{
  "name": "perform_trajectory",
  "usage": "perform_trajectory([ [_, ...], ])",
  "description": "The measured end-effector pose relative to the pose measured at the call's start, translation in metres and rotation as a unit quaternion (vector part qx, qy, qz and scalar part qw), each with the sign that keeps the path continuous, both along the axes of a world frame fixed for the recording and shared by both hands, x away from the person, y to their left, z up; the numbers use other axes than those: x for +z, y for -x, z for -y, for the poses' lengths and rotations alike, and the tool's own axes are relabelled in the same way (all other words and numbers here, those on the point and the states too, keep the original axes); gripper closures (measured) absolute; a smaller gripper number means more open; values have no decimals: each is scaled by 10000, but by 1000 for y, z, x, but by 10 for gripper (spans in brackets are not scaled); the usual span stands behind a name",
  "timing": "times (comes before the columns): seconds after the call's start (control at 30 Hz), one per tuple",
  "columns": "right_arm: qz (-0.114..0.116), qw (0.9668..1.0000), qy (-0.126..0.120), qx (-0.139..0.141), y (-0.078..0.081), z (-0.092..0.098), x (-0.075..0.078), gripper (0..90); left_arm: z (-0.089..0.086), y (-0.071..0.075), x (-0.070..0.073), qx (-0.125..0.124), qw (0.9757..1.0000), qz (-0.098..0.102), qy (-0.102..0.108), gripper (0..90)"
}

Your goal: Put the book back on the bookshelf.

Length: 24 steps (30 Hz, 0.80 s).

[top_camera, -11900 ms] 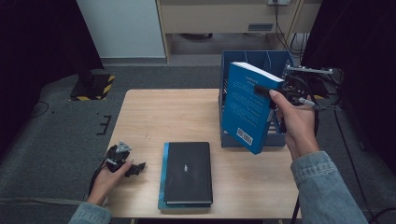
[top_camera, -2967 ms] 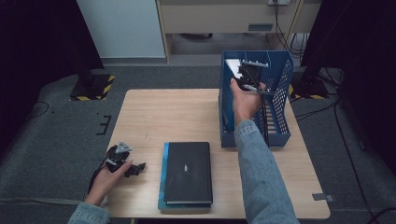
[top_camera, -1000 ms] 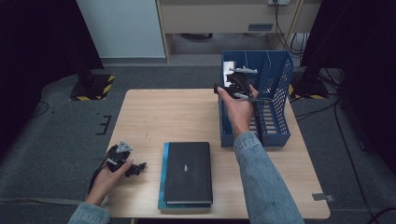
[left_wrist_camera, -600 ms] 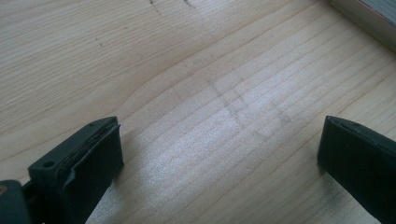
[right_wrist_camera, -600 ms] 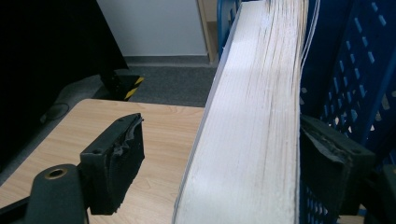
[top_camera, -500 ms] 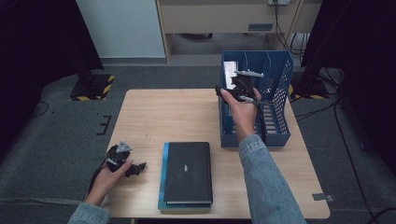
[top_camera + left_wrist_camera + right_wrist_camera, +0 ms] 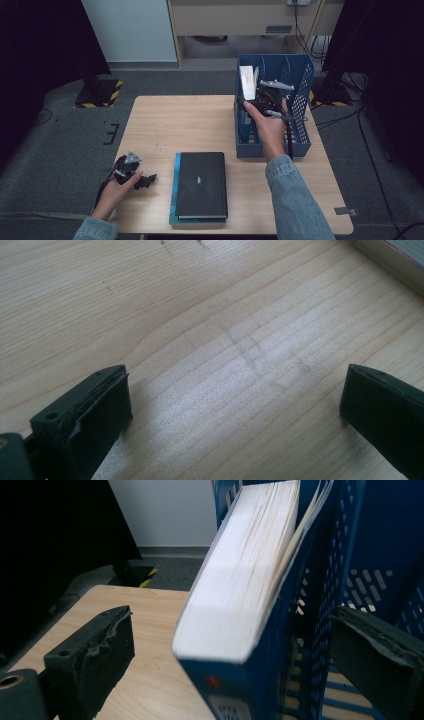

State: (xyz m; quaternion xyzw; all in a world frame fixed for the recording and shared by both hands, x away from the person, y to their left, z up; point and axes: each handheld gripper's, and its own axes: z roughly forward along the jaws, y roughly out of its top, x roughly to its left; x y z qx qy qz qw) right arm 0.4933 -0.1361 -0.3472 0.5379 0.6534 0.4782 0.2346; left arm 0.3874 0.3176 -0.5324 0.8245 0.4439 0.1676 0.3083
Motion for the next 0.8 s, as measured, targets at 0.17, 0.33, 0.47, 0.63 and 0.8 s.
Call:
perform_trajectory([
  [0.17, 38, 9999, 3, 107, 21, 10, -4, 40, 1, 0, 0, 26, 10000, -5, 2, 0],
  [0.33, 12, 9996, 91, 276, 38, 16, -17, 45, 1, 0, 0, 41, 10000, -23, 10, 0],
  [0.47, -12, 9994, 134, 331, 53, 17, -26, 52, 0, -1, 0, -43, 10000, -9, -4, 0],
  [0.63, 11, 9978, 271, 608, 68, 14, -38, 52, 1, 0, -1, -4, 10000, 18, 37, 0],
  [0.8, -1, 9961, 446, 759, 78, 14, -47, 54, 0, 0, -1, 2, 10000, 78, 50, 0],
])
